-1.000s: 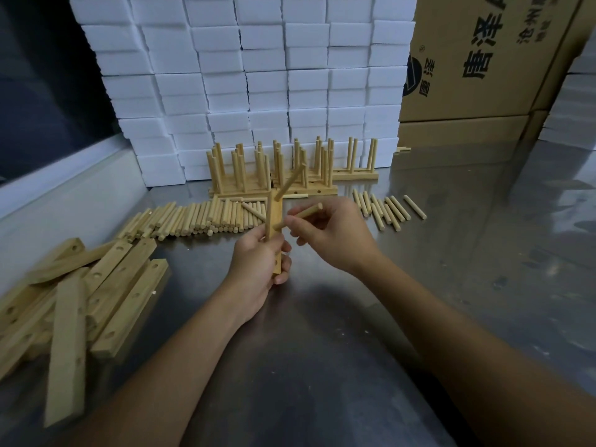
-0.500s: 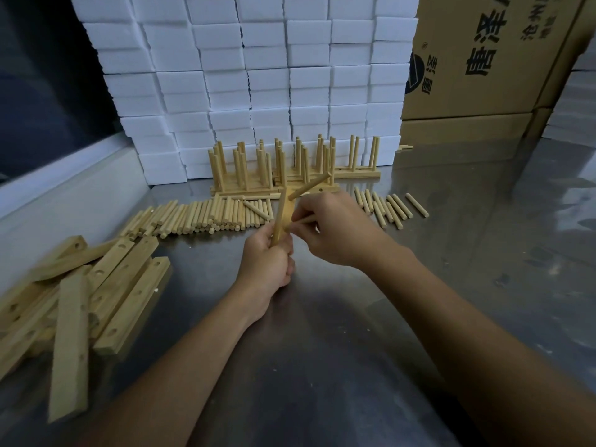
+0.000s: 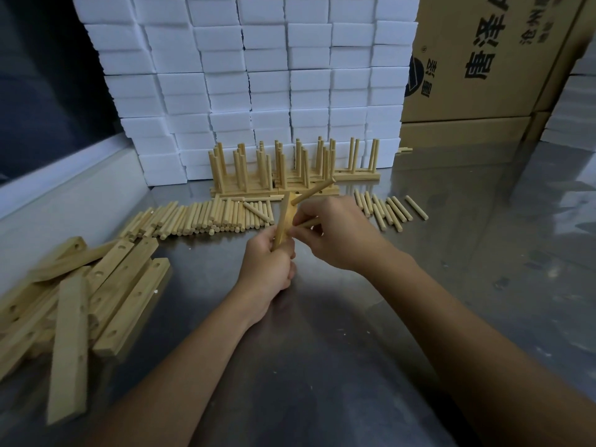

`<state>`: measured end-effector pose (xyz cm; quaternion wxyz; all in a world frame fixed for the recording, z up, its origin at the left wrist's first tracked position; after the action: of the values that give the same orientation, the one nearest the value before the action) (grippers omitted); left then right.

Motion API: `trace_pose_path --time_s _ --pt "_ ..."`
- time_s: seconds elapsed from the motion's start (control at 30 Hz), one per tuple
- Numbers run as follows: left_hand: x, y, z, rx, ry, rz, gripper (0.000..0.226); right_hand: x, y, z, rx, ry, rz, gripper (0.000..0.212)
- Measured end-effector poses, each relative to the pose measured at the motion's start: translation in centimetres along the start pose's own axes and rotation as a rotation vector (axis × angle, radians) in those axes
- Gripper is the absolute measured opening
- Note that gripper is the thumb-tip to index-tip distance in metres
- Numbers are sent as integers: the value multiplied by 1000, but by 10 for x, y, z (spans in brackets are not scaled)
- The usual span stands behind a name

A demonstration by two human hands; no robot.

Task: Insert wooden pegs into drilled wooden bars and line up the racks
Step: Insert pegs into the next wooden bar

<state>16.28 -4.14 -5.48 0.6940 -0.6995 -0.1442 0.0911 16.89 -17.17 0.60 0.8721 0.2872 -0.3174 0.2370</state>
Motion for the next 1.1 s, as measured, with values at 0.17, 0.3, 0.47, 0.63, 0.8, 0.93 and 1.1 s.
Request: trace_pose_path --time_s 0.17,0.3,0.47,0.63,0.8,0.93,1.1 --pt "0 -1 1 -15 0 19 25 -1 -4 1 -20 33 13 9" --pt "0 -1 1 -3 5 12 25 -2 -6 0 -10 2 -55 14" --pt "-1 -2 1 6 13 14 26 -3 -11 0 54 -47 -169 26" --pt "-2 -5 2 -23 28 47 21 -10 -16 -6 444 -132 -434 18" --pt "-2 -12 4 -229 74 182 29 -18 -9 -23 536 -265 -448 16" --pt "0 -16 7 -298 150 274 38 -16 -7 -25 540 -277 -428 13" --pt "-1 -17 10 -371 201 323 35 -18 -7 -27 521 -234 -419 11"
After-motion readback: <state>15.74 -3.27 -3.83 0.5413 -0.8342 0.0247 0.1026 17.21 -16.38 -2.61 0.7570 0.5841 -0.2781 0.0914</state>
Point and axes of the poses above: each hand's wrist, its own x-axis towards the middle knuckle, its own z-axis out of the back of the hand, y = z × x, the point moved 2 cm from there along x, towards the middle knuckle, and after that the axes turned 15 degrees about -y, right-handed, at the moved point
